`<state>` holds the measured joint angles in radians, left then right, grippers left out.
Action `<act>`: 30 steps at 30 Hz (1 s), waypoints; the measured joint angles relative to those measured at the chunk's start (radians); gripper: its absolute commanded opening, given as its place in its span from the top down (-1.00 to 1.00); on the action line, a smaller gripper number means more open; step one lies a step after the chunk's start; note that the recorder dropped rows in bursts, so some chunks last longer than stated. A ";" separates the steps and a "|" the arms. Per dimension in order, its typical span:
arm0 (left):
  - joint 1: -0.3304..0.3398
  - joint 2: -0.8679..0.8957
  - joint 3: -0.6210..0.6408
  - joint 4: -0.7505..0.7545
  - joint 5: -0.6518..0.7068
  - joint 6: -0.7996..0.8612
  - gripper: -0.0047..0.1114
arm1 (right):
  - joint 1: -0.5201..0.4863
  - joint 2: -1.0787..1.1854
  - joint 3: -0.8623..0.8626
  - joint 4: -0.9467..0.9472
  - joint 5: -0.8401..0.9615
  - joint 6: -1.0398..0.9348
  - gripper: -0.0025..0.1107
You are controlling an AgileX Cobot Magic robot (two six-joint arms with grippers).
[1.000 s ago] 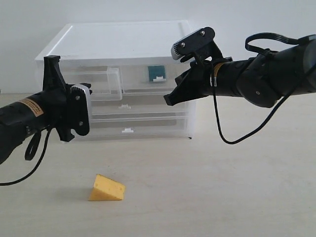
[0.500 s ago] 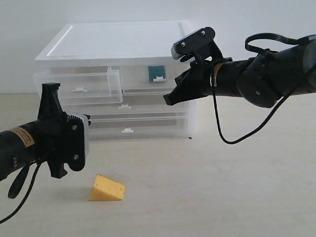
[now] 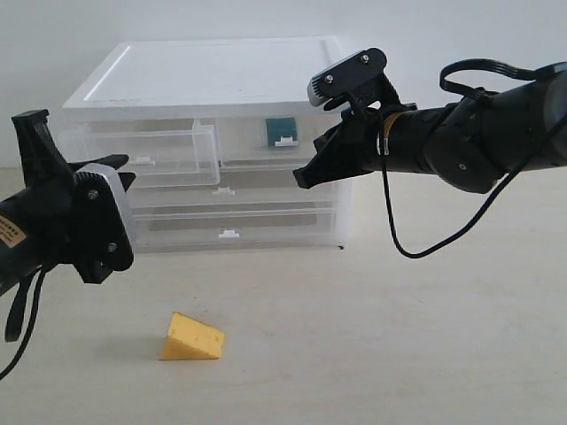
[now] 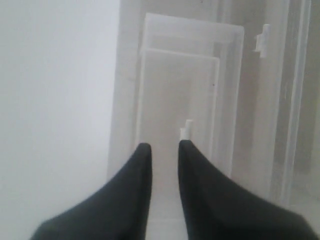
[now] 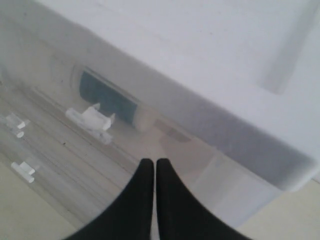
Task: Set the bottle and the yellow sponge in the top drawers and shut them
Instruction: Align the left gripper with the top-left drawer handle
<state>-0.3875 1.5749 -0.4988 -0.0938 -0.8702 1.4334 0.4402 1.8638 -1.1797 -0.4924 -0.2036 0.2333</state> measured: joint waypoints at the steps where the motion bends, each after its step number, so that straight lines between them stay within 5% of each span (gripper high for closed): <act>1: 0.000 0.000 0.000 0.000 -0.002 0.000 0.19 | 0.000 0.000 0.000 0.000 0.000 0.000 0.96; 4: 0.007 0.000 0.000 0.000 -0.004 0.000 0.07 | 0.000 0.000 0.000 0.000 0.000 0.000 0.96; 8: 0.037 0.006 -0.009 0.014 -0.004 0.000 0.42 | 0.000 0.000 0.000 0.000 0.000 0.002 0.96; 12: 0.073 0.056 -0.013 0.124 0.000 -0.017 0.46 | 0.000 0.000 0.000 0.000 -0.002 0.002 0.96; 19: 0.107 0.135 -0.095 0.161 -0.014 -0.032 0.08 | 0.000 0.000 0.000 0.000 -0.002 0.002 0.96; 30: 0.117 0.238 -0.185 0.181 -0.052 -0.043 0.37 | 0.000 0.000 0.000 0.000 -0.002 -0.012 0.96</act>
<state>-0.2705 1.8128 -0.6838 0.0870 -0.9219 1.3904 0.4402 1.8638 -1.1797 -0.4924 -0.2055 0.2215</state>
